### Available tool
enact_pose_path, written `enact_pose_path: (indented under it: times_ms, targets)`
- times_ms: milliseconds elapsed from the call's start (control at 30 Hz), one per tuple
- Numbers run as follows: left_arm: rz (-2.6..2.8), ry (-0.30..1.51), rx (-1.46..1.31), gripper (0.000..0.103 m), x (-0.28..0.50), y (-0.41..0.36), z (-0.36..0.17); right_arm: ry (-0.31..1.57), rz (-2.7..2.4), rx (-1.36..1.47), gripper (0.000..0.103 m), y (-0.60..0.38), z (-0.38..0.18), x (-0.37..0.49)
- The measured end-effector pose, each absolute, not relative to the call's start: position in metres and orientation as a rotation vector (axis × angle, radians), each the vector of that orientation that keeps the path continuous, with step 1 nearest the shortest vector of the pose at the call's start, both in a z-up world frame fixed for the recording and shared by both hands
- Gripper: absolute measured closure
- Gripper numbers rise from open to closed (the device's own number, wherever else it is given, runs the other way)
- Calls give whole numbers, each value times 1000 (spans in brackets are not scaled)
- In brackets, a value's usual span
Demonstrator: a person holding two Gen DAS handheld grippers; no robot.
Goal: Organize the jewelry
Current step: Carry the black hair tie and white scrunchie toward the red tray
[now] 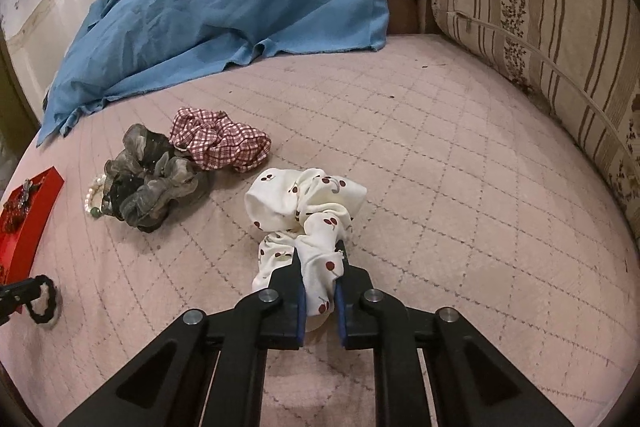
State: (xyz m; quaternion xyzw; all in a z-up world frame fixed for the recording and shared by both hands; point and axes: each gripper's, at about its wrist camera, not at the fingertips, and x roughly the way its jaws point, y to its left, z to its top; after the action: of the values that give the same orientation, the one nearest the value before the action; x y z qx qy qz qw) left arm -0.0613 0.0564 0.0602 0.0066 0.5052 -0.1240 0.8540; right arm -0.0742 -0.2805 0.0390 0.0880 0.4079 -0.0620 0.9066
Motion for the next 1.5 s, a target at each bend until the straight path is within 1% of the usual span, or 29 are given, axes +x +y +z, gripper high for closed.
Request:
enact_pose_path:
  times_ms: [300, 500, 800, 1033, 1167, 1500]
  targets:
    - [-263, 966, -6, 93, -89, 70, 105, 785, -137, 233, 91, -282, 53, -95]
    - [-237, 913, -17, 93, -104, 87, 124, 694, -182, 150, 91, -261, 78, -124]
    - [-193, 863, -90, 93, -122, 127, 141, 703, -85, 262, 91, -246, 101, -151]
    - [-102, 844, -172, 93, -132, 177, 144, 663, 41, 241, 91, -206, 136, -154]
    - [-43, 823, -206, 93, -138, 206, 147, 658, 109, 212, 91, -177, 147, -154]
    - [156, 742, -160, 93, -157, 280, 161, 675, 247, 119, 91, -108, 167, -144]
